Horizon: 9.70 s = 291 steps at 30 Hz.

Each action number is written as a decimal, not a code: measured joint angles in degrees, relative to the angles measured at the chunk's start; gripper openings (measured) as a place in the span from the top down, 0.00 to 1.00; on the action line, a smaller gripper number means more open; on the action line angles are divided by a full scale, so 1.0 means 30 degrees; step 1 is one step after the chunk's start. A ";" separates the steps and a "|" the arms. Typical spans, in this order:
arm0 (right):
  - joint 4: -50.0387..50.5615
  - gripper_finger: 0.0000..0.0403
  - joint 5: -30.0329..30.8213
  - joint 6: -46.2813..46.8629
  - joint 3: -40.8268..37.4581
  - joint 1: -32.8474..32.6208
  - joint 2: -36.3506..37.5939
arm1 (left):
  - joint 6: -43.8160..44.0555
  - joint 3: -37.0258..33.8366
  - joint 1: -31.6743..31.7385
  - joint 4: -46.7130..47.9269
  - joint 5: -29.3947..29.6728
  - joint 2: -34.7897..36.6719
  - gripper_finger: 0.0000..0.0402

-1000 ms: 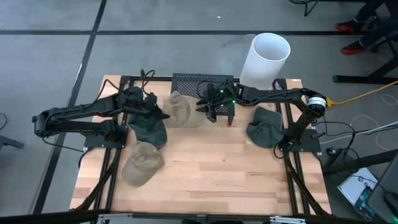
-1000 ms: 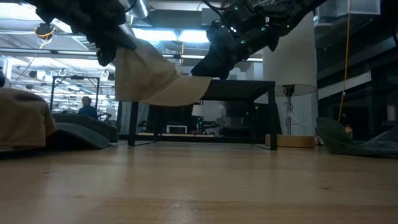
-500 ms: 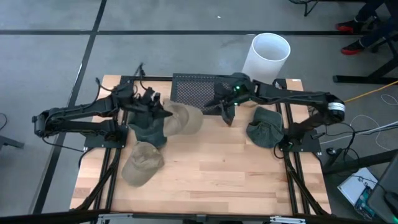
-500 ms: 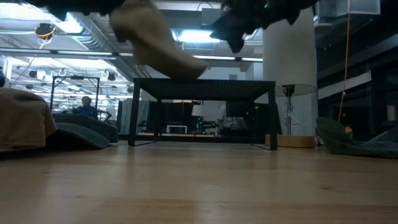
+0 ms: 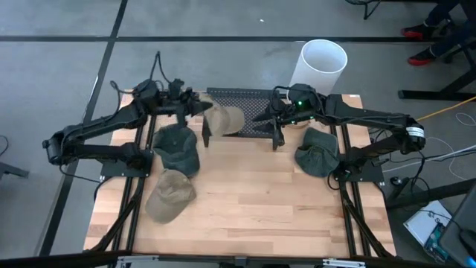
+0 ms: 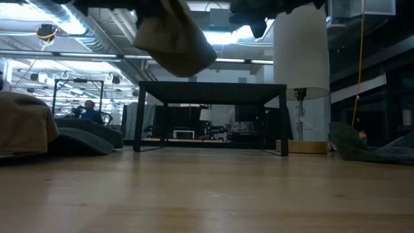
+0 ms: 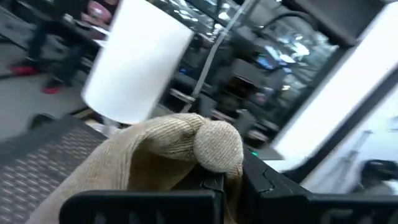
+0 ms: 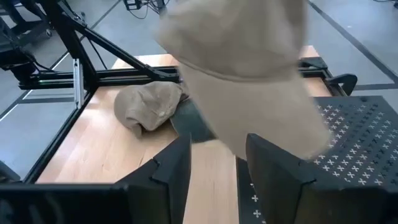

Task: Pick & Place hat
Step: Put the right brown cap on the shelf

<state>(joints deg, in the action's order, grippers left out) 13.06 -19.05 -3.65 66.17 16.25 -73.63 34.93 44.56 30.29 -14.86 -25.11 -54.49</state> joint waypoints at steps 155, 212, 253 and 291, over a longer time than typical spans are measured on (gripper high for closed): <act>-0.0110 0.93 0.3411 -0.1503 0.0022 0.3636 -0.3923 | -0.8688 -0.0579 -0.0083 0.7727 1.0204 -0.1341 1.00; -0.1368 0.96 0.0647 0.1143 0.0015 0.2746 -0.2548 | -0.8823 -0.0673 -0.1924 0.8883 0.7938 0.1293 1.00; 0.5378 0.94 0.3497 0.7087 0.0015 -0.5515 0.1314 | -0.3973 -0.0673 -1.6716 1.0890 1.1915 -0.0445 0.98; 0.5499 0.95 0.3413 0.5154 0.0015 -0.5608 0.1314 | -0.4391 -0.0622 -1.7908 0.6152 2.3011 -0.5631 1.00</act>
<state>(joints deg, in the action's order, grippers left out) 29.55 -8.81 11.81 66.22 -0.57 -69.69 21.75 42.70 -23.43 3.60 43.92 -71.38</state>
